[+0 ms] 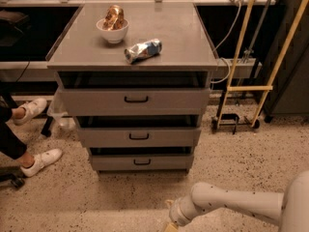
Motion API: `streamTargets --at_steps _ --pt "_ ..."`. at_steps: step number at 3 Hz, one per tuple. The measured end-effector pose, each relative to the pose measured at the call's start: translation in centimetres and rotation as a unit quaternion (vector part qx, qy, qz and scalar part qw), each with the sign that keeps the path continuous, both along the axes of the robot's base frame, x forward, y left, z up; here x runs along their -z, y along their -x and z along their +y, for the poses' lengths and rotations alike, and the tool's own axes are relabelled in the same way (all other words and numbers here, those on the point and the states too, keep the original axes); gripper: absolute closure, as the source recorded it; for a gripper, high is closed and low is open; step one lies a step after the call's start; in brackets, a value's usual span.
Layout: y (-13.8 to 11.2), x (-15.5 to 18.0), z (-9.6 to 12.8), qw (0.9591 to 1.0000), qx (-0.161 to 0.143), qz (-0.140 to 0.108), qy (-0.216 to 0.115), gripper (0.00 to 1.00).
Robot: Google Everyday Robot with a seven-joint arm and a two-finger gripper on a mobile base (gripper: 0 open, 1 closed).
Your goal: Open bottom drawer
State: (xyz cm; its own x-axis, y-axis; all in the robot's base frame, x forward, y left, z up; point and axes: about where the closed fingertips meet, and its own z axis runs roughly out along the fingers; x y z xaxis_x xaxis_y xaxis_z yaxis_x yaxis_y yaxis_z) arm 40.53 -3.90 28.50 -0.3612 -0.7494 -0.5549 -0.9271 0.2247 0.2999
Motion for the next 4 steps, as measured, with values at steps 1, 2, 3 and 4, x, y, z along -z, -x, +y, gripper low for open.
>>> streamTargets --at_steps 1,2,3,4 --pt "-0.1 -0.2 0.0 0.9999 -0.010 -0.012 -0.006 0.00" --pt "0.0 0.2 0.3 0.9998 -0.010 -0.016 -0.004 0.00" --pt "-1.3 2.3 -0.1 0.9988 0.007 -0.038 0.030 0.00" --pt "-4.4 3.1 -1.9 0.9932 0.061 -0.079 0.059 0.00"
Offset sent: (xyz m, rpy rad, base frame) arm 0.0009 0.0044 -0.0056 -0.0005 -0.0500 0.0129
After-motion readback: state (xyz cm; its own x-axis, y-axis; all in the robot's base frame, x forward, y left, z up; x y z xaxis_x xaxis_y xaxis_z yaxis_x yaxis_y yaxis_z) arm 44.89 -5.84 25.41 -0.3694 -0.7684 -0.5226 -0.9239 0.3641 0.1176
